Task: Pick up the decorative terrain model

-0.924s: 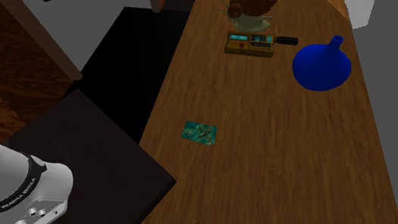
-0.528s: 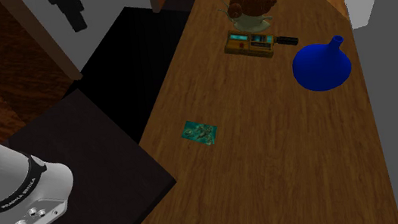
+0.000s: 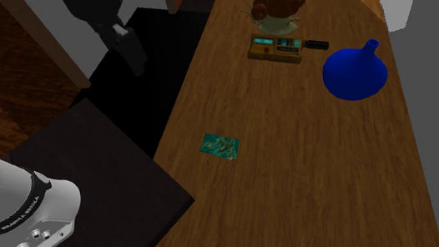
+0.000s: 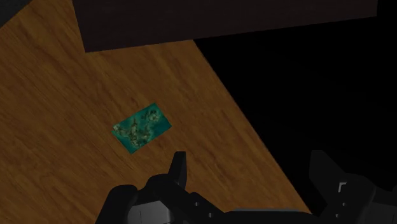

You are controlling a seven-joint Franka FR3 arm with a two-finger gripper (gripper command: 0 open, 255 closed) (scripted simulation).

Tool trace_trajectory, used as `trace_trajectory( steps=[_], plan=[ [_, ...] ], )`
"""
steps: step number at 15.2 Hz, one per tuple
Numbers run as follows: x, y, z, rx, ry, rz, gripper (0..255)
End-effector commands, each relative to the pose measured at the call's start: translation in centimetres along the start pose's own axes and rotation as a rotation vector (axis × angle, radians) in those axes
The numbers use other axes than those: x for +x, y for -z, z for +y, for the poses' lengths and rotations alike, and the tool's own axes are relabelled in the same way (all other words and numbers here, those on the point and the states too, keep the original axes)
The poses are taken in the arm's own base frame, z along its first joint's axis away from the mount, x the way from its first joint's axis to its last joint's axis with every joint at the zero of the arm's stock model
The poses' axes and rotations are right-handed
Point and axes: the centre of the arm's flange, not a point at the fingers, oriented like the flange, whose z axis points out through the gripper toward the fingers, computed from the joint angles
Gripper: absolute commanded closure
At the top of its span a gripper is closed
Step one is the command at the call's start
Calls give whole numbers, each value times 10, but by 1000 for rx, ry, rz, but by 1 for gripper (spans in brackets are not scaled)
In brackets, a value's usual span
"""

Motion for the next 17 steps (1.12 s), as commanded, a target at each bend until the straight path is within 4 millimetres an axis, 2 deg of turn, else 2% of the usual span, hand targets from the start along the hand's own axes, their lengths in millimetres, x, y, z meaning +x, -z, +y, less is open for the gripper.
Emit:
trace_trajectory(
  steps=[1, 17],
  plan=[
    [3, -24, 19, -3, 11, 19, 0],
    [59, -187, 132, -16, 90, 148, 0]
  ],
)
